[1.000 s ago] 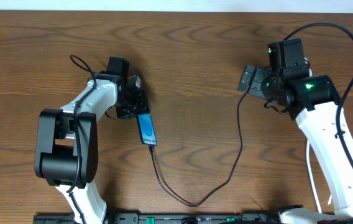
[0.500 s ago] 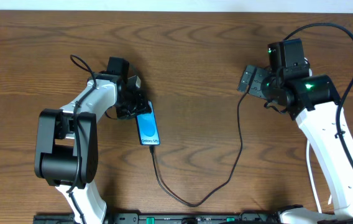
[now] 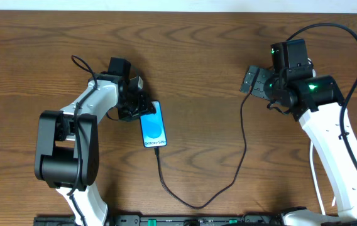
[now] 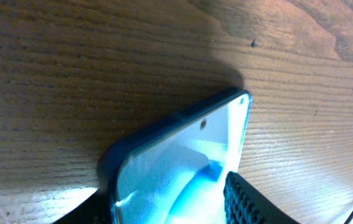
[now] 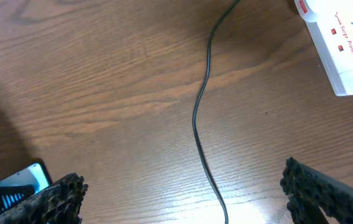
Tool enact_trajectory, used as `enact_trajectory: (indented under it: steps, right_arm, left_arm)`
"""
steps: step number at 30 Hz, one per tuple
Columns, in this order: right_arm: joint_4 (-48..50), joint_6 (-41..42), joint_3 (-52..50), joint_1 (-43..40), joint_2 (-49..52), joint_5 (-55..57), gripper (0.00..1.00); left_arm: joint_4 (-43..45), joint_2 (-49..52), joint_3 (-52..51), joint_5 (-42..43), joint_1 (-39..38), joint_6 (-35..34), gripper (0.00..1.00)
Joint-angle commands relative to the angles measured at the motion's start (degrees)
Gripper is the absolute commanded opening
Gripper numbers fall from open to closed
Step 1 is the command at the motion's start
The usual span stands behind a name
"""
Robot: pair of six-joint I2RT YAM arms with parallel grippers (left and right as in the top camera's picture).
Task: Plug charger to phone and switch on socket
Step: 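Release the phone flat on the table with the left gripper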
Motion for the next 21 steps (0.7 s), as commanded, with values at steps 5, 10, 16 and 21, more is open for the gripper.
enact_trajectory:
  steps: [5, 10, 16, 21]
  right_arm:
    - [-0.04, 0.31, 0.31, -0.37, -1.09, -0.13, 0.99]
    - [-0.07, 0.28, 0.31, -0.37, -1.09, -0.31, 0.99]
    - [-0.17, 0.26, 0.31, -0.37, -1.09, -0.52, 0.99]
    - [-0.48, 0.24, 0.31, -0.37, -1.09, -0.52, 0.99]
  left_arm:
    - [-0.7, 0.26, -0.24, -1.68, -0.2, 0.17, 0.52]
    - [-0.68, 0.26, -0.24, -1.68, -0.2, 0.17, 0.63]
    - [-1.09, 0.26, -0.24, -7.56, -0.2, 0.15, 0.9]
    - [-1.92, 0.0, -0.07, -12.31, -0.17, 0.5, 0.9]
